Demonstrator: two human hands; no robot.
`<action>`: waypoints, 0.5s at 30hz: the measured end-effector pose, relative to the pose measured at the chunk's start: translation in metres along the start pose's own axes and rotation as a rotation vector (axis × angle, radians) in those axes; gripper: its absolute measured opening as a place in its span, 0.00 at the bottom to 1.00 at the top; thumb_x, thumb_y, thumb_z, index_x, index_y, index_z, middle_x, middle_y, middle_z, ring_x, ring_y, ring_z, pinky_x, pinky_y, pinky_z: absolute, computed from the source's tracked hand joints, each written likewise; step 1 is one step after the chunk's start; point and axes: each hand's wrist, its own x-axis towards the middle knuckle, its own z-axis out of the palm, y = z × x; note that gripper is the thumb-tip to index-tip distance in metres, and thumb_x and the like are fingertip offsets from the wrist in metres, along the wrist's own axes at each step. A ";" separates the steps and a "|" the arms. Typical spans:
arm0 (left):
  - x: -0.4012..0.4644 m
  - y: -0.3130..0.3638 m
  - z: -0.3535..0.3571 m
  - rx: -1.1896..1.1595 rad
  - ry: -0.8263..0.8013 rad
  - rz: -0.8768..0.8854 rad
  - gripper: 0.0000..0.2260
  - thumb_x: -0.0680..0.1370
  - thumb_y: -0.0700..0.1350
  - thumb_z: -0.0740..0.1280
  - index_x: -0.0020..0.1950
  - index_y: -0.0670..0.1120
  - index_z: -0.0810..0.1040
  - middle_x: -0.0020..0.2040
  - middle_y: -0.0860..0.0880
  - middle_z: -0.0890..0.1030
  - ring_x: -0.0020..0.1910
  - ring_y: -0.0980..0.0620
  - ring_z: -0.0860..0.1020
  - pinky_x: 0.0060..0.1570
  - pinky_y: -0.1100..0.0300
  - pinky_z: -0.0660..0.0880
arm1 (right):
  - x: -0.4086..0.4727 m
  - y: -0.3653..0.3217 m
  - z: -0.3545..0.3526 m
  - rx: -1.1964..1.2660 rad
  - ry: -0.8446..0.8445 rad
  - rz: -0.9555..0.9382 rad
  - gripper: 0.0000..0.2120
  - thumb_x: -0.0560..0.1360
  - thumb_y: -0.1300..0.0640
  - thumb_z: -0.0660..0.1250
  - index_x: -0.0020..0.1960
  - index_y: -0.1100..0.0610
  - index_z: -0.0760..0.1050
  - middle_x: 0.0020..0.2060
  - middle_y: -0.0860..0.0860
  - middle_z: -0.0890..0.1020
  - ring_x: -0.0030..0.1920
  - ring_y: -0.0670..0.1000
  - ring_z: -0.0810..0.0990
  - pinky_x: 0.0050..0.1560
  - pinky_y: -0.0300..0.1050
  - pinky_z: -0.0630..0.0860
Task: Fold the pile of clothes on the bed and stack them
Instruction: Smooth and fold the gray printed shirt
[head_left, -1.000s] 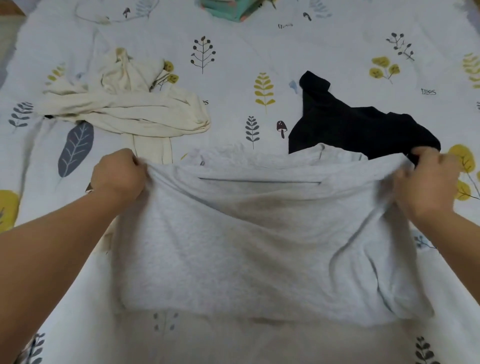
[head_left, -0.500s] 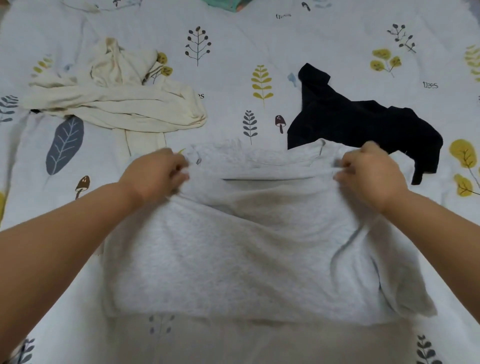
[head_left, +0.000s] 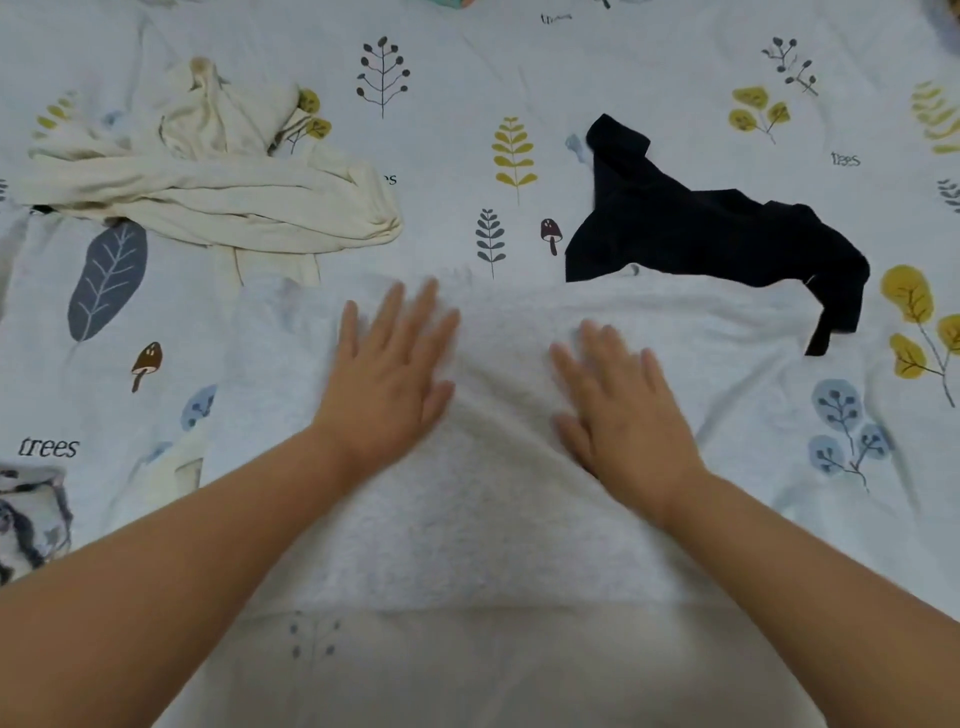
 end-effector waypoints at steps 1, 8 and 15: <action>-0.005 -0.003 0.007 0.073 -0.141 0.057 0.31 0.74 0.62 0.38 0.76 0.52 0.43 0.78 0.46 0.47 0.76 0.42 0.47 0.71 0.40 0.43 | -0.005 0.006 0.007 -0.097 -0.136 -0.019 0.31 0.79 0.41 0.49 0.77 0.49 0.42 0.77 0.53 0.42 0.76 0.55 0.41 0.73 0.56 0.40; -0.009 -0.018 -0.001 -0.021 -0.077 -0.071 0.26 0.80 0.54 0.54 0.75 0.44 0.58 0.76 0.42 0.56 0.75 0.43 0.56 0.71 0.45 0.52 | -0.028 0.058 -0.017 -0.119 -0.022 0.311 0.25 0.79 0.49 0.53 0.74 0.56 0.56 0.74 0.58 0.55 0.75 0.58 0.50 0.73 0.59 0.49; -0.087 -0.014 -0.020 -0.153 0.259 -0.480 0.22 0.70 0.46 0.59 0.57 0.33 0.75 0.58 0.30 0.74 0.56 0.31 0.72 0.53 0.39 0.69 | -0.105 0.069 -0.026 0.289 0.073 0.852 0.21 0.78 0.56 0.59 0.69 0.62 0.63 0.63 0.66 0.68 0.62 0.65 0.67 0.59 0.57 0.67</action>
